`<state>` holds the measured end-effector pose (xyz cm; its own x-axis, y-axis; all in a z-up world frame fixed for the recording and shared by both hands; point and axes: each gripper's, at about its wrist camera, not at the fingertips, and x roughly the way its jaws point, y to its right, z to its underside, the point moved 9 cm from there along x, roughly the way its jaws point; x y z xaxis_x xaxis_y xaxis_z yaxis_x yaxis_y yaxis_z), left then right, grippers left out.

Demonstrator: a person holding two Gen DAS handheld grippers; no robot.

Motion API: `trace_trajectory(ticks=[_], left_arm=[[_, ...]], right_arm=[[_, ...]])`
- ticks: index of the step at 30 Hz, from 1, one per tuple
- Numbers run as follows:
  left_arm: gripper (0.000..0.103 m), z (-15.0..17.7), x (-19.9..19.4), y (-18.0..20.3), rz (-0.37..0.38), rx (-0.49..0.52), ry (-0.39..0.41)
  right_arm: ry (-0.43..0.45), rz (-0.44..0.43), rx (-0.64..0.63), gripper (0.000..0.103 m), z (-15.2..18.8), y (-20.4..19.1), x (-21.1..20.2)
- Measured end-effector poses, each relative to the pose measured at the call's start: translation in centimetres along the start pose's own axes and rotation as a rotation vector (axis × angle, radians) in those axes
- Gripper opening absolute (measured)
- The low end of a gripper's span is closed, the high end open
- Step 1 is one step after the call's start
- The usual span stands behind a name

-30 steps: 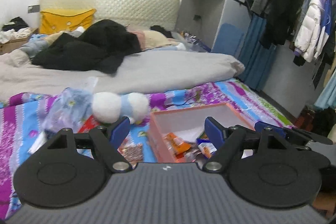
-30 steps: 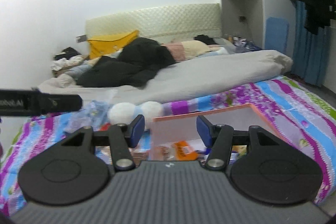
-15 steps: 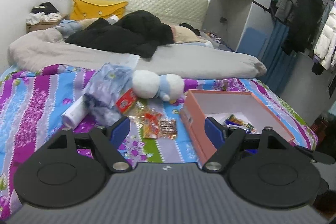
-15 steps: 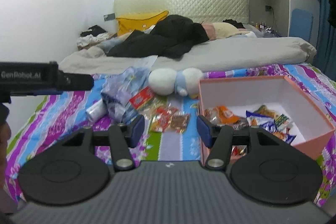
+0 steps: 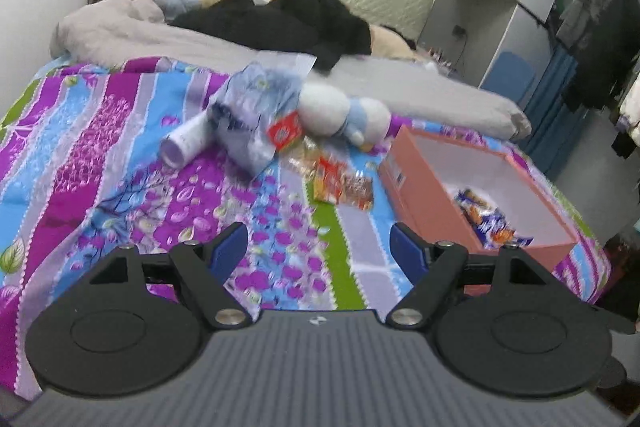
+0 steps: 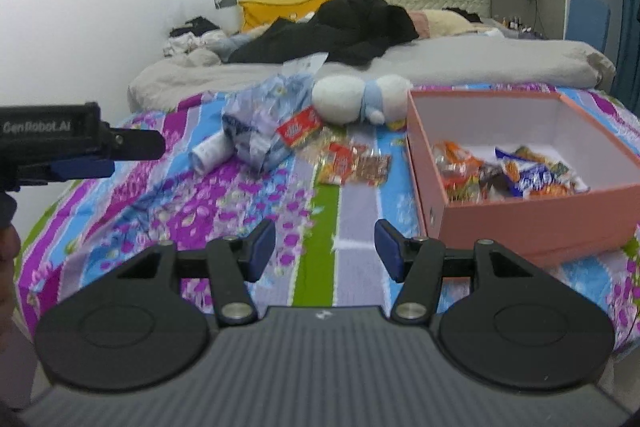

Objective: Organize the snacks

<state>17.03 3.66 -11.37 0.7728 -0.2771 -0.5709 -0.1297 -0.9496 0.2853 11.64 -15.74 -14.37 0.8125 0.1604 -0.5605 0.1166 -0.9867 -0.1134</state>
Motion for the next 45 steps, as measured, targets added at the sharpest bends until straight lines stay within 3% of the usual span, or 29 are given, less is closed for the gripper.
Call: trace_trajectory(ticks=[8, 25, 32, 40, 45], left_arm=[[0.082, 1.6, 2.2, -0.6, 0.009, 0.002, -0.047], [0.082, -0.5, 10.7, -3.8, 0.002, -0.062, -0.071], [0.081, -0.5, 15.9, -4.8, 0.043, -0.140, -0.115], [0.080, -1.1, 23.6, -4.7, 0.143, -0.240, -0.121], [0.061, -1.1, 28.6, -4.6, 0.199, -0.322, -0.143]], right_arm=[[-0.016, 0.009, 0.000, 0.057, 1.4, -0.3, 1.0], [-0.068, -0.004, -0.056, 0.057, 1.9, -1.7, 7.1], [-0.091, -0.004, -0.110, 0.057, 1.2, -1.9, 10.4], [-0.121, 0.047, -0.155, 0.057, 0.4, -0.5, 16.4], [-0.147, 0.070, -0.119, 0.057, -0.2, 1.1, 20.3]])
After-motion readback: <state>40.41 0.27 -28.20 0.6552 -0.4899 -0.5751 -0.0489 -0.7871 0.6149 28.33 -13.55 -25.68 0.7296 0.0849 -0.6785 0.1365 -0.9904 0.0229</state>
